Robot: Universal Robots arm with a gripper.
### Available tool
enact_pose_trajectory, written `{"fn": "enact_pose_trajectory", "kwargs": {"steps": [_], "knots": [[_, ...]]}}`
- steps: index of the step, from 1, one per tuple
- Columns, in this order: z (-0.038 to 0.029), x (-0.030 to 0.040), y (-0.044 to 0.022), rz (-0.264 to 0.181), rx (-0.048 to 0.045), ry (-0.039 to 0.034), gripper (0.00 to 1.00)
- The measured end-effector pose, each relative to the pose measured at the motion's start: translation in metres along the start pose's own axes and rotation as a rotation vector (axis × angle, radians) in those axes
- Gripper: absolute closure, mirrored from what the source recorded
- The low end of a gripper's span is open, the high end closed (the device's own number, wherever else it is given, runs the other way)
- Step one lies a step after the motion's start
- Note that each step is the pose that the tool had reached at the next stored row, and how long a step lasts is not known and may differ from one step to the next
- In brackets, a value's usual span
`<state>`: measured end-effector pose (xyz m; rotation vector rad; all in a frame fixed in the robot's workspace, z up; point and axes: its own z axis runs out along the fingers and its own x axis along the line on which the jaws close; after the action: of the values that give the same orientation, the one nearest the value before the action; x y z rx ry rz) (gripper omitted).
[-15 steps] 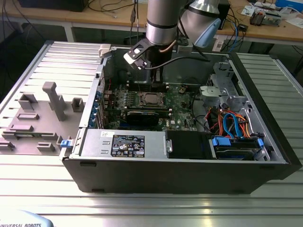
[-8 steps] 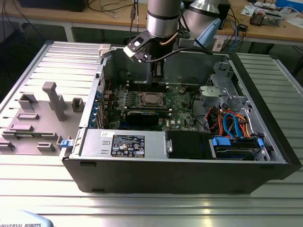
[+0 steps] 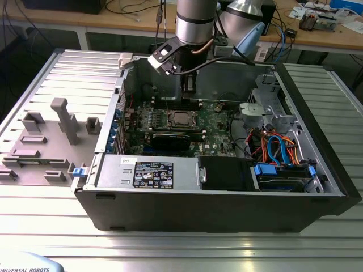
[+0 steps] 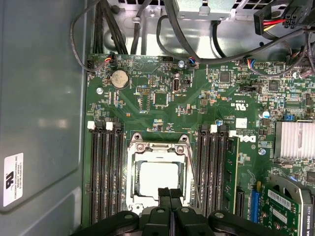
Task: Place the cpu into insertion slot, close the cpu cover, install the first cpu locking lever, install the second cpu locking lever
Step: 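Install the first cpu locking lever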
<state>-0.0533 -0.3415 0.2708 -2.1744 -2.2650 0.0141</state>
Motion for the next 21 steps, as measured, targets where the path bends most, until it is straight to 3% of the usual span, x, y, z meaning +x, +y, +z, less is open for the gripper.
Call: {"fn": "enact_pose_trajectory", "kwargs": {"steps": [3,9,11,19,21], "knots": [[0.0000,0.0000,0.0000,-0.011,0.0000,-0.0001,0.89],[0.0000,0.0000,0.0000,-0.205,-0.0009,-0.0016,0.89],[0.0000,0.0000,0.0000,-0.242,-0.0012,-0.0019,0.89],[0.0000,0.0000,0.0000,-0.478,-0.0023,-0.0037,0.89],[0.0000,0.0000,0.0000,-0.517,-0.0025,-0.0040,0.89]]}}
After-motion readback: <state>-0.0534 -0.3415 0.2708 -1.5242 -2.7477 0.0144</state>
